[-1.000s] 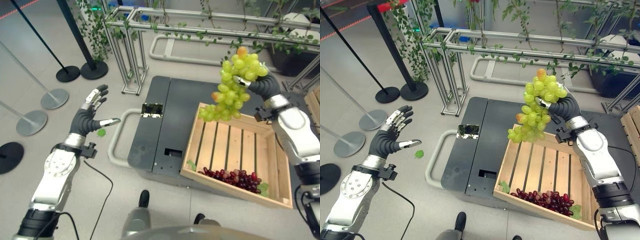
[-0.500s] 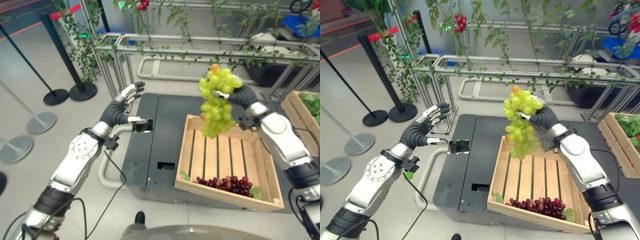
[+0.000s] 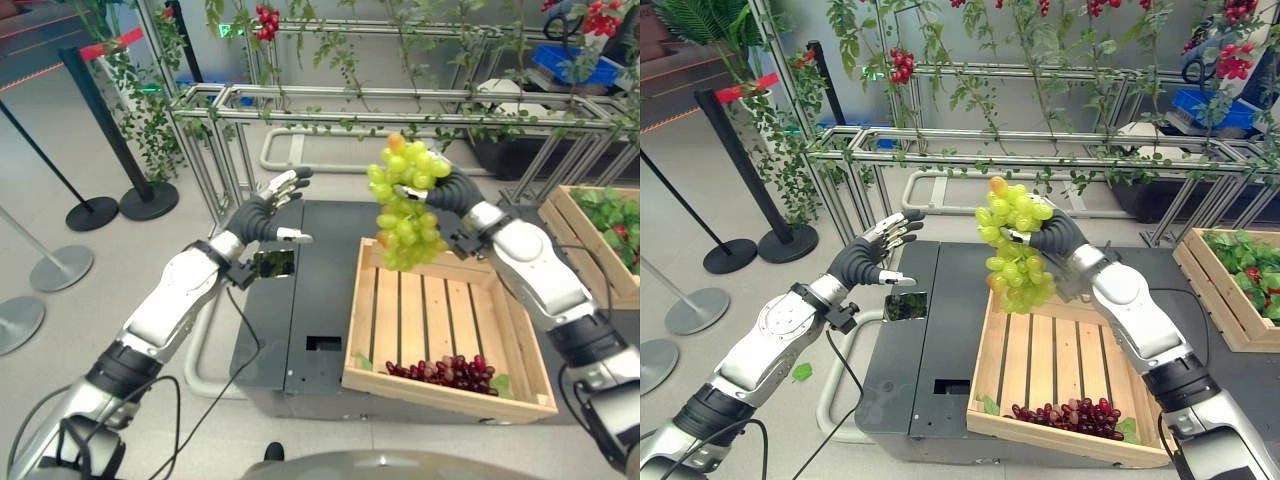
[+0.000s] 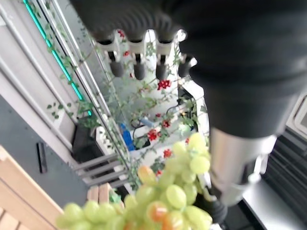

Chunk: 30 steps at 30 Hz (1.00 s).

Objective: Pick up the fruits from the basket on one side to the basket on the other side

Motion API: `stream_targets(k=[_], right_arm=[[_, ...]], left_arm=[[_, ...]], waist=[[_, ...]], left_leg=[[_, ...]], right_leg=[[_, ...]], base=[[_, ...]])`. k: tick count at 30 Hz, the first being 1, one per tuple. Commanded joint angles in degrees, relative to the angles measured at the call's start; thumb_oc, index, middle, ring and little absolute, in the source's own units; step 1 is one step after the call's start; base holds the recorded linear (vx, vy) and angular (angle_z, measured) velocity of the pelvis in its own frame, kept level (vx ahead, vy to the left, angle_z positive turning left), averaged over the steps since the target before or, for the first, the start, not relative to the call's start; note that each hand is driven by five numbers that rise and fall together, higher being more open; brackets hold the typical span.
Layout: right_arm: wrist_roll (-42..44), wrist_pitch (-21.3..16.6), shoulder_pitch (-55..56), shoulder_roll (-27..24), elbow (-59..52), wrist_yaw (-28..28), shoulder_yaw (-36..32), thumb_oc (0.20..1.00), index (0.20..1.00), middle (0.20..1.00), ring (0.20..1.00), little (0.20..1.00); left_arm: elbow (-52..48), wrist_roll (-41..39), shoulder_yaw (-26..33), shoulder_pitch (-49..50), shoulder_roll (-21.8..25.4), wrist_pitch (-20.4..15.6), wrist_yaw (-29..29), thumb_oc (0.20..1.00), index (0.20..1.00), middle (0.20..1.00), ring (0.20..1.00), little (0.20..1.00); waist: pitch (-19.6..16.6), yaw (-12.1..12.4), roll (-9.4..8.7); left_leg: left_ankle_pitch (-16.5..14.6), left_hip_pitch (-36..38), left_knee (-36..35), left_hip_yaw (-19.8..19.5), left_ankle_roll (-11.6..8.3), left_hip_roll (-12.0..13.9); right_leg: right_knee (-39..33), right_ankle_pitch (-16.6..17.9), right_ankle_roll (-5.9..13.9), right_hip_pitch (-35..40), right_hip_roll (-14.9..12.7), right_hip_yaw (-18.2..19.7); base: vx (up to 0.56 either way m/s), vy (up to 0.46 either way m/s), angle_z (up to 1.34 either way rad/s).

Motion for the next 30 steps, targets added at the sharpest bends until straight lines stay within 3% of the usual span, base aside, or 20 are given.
stream_targets(k=[1,16,30], right_arm=[[-0.49,-3.57,-9.23,0.04,-3.77,-1.03,-0.08,0.2,0.2,0.2,0.2,0.2],[-3.2,-4.22,-16.34,1.34,-1.92,-1.88,4.74,0.2,0.2,0.2,0.2,0.2],[-4.37,-4.29,-21.52,4.24,0.03,-2.46,8.12,0.2,0.2,0.2,0.2,0.2]], left_arm=[[2.25,-1.79,-1.05,-6.67,0.38,-1.14,-0.62,1.0,1.0,1.0,1.0,1.0],[3.63,-4.66,-8.87,-14.75,-2.42,-0.31,-1.88,1.0,1.0,1.0,1.0,1.0],[5.0,-5.67,-15.92,-22.75,-8.35,0.39,-2.81,1.0,1.0,1.0,1.0,1.0]], waist=[[-2.21,0.27,-1.33],[-3.06,-0.08,-1.27],[-3.4,-0.66,-1.57]], left_leg=[[-7.6,1.56,3.86,-0.68,2.88,-1.56],[-8.14,1.83,4.32,-0.24,2.95,-1.75],[-8.01,2.09,3.71,0.72,3.18,-2.07]], right_leg=[[4.94,-0.36,1.37,-4.07,-0.64,-0.98],[4.69,-0.36,1.59,-3.77,-0.68,-0.37],[3.84,0.69,1.97,-4.09,-0.85,0.5]], base=[[0.03,0.005,-0.03],[0.0,0.0,-0.02],[-0.01,0.005,-0.03]])
